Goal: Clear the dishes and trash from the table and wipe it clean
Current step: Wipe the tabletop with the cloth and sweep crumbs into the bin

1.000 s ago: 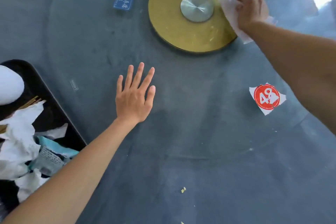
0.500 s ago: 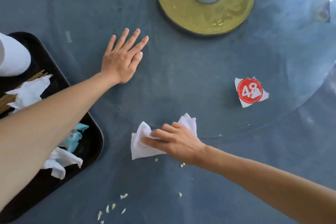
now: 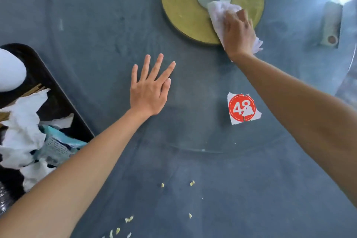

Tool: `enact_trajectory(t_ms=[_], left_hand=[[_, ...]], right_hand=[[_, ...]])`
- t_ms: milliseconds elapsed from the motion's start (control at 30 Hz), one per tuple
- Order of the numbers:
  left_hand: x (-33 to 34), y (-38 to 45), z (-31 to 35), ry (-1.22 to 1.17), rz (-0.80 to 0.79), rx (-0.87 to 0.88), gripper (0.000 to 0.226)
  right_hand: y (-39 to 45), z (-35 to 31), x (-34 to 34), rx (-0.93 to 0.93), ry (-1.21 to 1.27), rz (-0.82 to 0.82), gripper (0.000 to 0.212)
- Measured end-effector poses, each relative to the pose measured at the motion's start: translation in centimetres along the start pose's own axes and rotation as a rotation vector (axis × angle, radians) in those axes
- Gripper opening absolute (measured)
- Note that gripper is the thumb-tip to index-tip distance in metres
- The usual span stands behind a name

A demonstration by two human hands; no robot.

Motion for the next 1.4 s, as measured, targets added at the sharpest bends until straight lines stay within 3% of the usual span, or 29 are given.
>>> enact_trajectory(t_ms=[167, 267, 367, 467, 633, 700, 800, 900, 1033, 1100, 1133, 1200, 1233, 1333, 1400], left_hand=[[-0.1, 1.4, -2.5, 0.038, 0.010, 0.076, 0.054], [-0.6, 2.2, -3.9, 0.057, -0.019, 0.094, 0.054], [-1.5, 3.3, -5.5, 0.061, -0.088, 0.132, 0.055], [-2.8, 4.8, -7.2, 0.107, -0.177, 0.162, 0.055], [-3.7, 4.7, -3.7, -0.035, -0.196, -0.026, 0.057], [-2.9, 2.9, 0.0, -0.126, -0.201, -0.051, 0.056], [-1.0, 0.5, 2.0, 0.005, -0.118, -0.046, 0.055], [-0.7, 1.2, -0.6, 0.028, -0.054, 0.006, 0.054], [-0.6, 2.7, -3.7, 0.054, -0.057, 0.085, 0.053], [-1.2, 3.4, -4.5, 0.067, -0.076, 0.116, 0.053], [-1.6, 3.7, -4.9, 0.072, -0.088, 0.133, 0.054], [-2.6, 4.4, -5.9, 0.091, -0.122, 0.135, 0.054], [-3.2, 4.7, -6.0, 0.086, -0.134, 0.099, 0.054], [-3.7, 4.1, -2.3, -0.079, -0.128, -0.051, 0.055], [-2.9, 2.3, 2.1, -0.196, -0.128, -0.069, 0.056]], right_hand=[[-15.3, -4.1, 1.2, -0.510, 0.081, -0.155, 0.041], [-25.8, -5.1, 1.1, -0.807, 0.179, -0.294, 0.062], [-28.9, -4.1, -0.3, -0.987, 0.211, -0.385, 0.065], [-23.7, -2.8, -3.3, -0.776, 0.341, -0.396, 0.026], [-5.0, 3.3, -5.9, -0.265, 0.048, 0.035, 0.038], [-0.7, 5.6, -5.4, -0.034, 0.012, 0.043, 0.040], [-1.9, 3.4, -2.1, 0.029, 0.025, -0.018, 0.044], [-11.0, -1.2, 0.4, -0.266, 0.064, -0.132, 0.040], [-25.8, -4.7, 0.6, -0.843, 0.216, -0.330, 0.069], [-28.3, -5.0, 0.2, -0.987, 0.262, -0.454, 0.065], [-27.7, -5.2, 0.0, -0.956, 0.283, -0.484, 0.056], [-23.1, -4.6, -0.6, -0.700, 0.301, -0.411, 0.028], [-19.6, -3.4, -0.8, -0.610, 0.246, -0.249, 0.017], [-8.1, 2.3, -3.6, -0.214, 0.163, 0.028, 0.037], [-4.2, 4.5, -4.5, -0.013, 0.069, 0.003, 0.041]])
Point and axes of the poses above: each hand's wrist, its own y-axis towards the middle knuckle, its own x-axis out of the palm, z = x × y, the point moved 2 cm from there along y, towards the middle knuckle, and after that the axes turned 1 degree about -x, right-handed, at the moved point
